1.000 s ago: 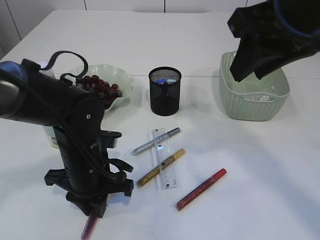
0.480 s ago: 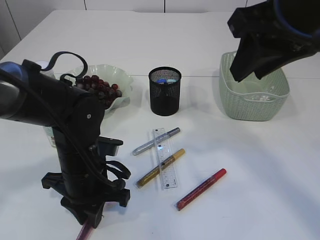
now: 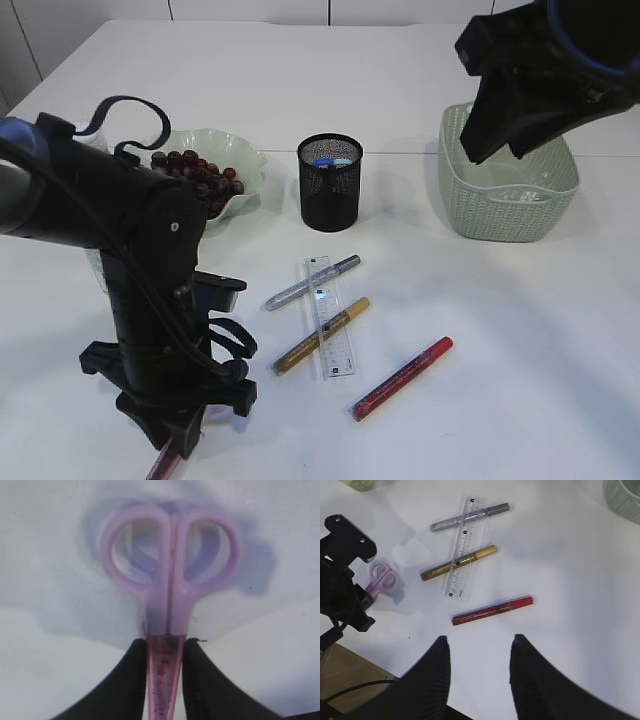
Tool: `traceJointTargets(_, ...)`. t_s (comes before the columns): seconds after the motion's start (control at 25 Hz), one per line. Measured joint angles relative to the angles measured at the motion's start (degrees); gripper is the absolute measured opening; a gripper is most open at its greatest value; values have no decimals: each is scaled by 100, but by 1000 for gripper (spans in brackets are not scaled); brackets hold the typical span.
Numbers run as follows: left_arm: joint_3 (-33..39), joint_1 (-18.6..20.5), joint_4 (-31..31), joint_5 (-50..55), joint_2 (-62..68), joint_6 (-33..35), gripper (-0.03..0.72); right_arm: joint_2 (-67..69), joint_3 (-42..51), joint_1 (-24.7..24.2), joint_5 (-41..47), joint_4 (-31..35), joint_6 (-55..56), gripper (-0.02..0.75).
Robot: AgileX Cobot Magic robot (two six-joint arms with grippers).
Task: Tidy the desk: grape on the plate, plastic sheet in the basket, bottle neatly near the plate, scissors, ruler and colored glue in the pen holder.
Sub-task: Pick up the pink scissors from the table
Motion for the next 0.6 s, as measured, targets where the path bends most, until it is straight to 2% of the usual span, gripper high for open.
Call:
traceJointTargets(0.28, 71, 0, -14, -42, -103, 17, 162, 0, 0, 0, 0, 0, 0, 326)
traceJointTargets(0.6, 661, 0, -64, -472, -716, 17, 162, 0, 0, 0, 0, 0, -2, 326)
